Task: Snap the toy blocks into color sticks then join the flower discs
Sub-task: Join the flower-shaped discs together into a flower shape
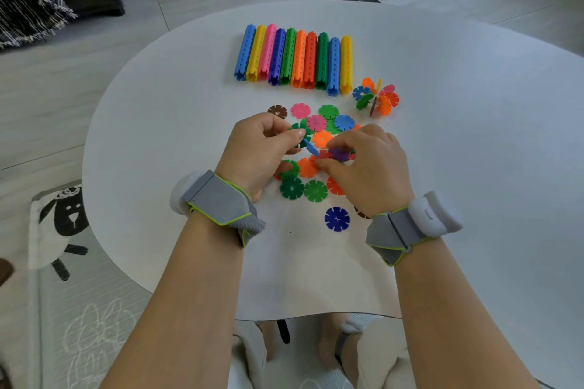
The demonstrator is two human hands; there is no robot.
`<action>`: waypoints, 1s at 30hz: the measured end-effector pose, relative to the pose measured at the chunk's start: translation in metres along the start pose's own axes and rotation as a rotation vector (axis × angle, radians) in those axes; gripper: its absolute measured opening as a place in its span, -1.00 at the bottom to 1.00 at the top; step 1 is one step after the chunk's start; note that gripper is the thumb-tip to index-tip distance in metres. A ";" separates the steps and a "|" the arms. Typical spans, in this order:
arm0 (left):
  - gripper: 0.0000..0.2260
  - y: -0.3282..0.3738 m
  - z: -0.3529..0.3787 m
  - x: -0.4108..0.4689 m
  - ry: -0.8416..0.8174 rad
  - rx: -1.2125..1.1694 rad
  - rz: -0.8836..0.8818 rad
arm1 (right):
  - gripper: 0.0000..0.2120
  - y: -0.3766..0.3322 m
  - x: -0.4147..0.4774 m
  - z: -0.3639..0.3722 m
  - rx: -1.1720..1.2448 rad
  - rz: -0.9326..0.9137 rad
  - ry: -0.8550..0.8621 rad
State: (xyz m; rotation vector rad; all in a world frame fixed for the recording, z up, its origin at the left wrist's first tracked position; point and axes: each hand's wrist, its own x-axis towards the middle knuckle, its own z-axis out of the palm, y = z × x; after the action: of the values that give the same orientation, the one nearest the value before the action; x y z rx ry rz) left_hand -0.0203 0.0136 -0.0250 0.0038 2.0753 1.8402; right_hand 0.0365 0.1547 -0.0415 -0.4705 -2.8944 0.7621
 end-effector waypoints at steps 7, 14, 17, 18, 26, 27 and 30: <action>-0.87 0.001 0.004 -0.003 -0.070 -0.034 -0.030 | -0.94 -0.006 0.004 -0.002 0.031 -0.001 -0.065; -0.85 0.004 0.004 0.002 -0.054 -0.005 -0.019 | -0.76 -0.002 0.004 -0.003 0.005 -0.016 -0.096; -0.85 0.005 0.005 0.002 -0.058 0.001 -0.028 | -0.81 -0.004 0.005 -0.001 0.022 -0.032 -0.105; -0.85 0.005 0.005 0.002 -0.060 0.000 -0.032 | -0.82 -0.004 0.005 -0.001 0.042 -0.036 -0.103; -0.82 0.003 0.005 0.000 -0.085 -0.008 -0.060 | -0.90 -0.007 0.000 -0.014 0.536 0.009 0.042; -0.81 0.003 0.006 0.000 -0.087 -0.007 -0.060 | -0.91 -0.008 -0.001 -0.015 0.582 0.011 0.035; -0.82 0.002 0.007 0.000 -0.087 -0.005 -0.056 | -0.90 -0.008 -0.002 -0.014 0.596 0.006 -0.007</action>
State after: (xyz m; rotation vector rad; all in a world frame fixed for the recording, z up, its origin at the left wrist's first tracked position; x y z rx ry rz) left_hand -0.0193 0.0211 -0.0235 0.0245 1.9912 1.7806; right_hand 0.0394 0.1542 -0.0256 -0.3959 -2.4837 1.5445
